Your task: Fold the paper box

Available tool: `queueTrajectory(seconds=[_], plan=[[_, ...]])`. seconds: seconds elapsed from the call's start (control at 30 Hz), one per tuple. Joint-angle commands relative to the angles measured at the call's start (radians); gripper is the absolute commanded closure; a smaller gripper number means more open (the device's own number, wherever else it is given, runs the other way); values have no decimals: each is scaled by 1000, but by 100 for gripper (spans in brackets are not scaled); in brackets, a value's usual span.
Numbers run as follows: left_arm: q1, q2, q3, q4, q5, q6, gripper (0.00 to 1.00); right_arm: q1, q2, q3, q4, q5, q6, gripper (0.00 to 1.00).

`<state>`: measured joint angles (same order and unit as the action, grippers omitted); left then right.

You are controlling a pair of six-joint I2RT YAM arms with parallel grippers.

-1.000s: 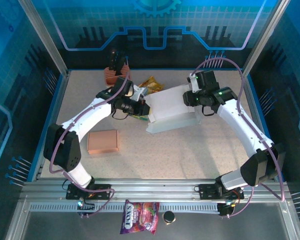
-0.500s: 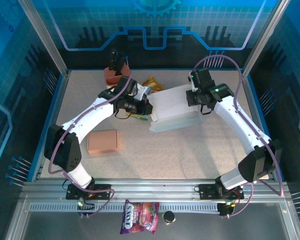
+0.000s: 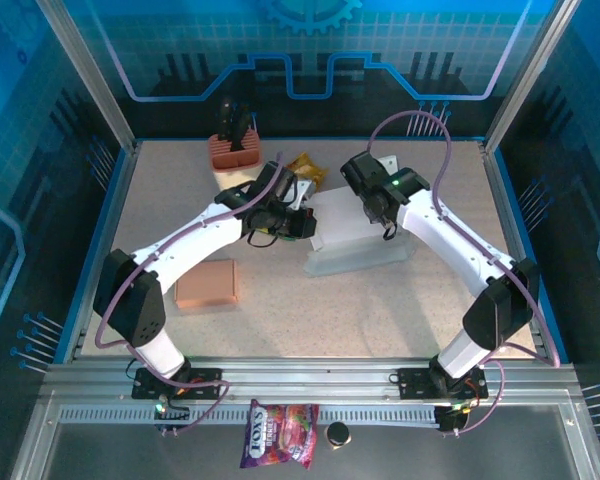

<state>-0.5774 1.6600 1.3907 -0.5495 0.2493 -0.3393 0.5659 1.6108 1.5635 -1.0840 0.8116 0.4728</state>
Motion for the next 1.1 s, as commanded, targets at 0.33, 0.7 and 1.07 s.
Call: queueTrajectory(seconds=[0.33,0.7,1.07], plan=[[-5,18,-38,8,-75,-67,100,7,-65,-77,0,-13,70,100],[-101,84,-217,132,-306,-203,100,73,-167,-395,123,-10,234,100],[-161,222,-225,104,-425,-340,95,154,-78,-476,133,53,337,100]])
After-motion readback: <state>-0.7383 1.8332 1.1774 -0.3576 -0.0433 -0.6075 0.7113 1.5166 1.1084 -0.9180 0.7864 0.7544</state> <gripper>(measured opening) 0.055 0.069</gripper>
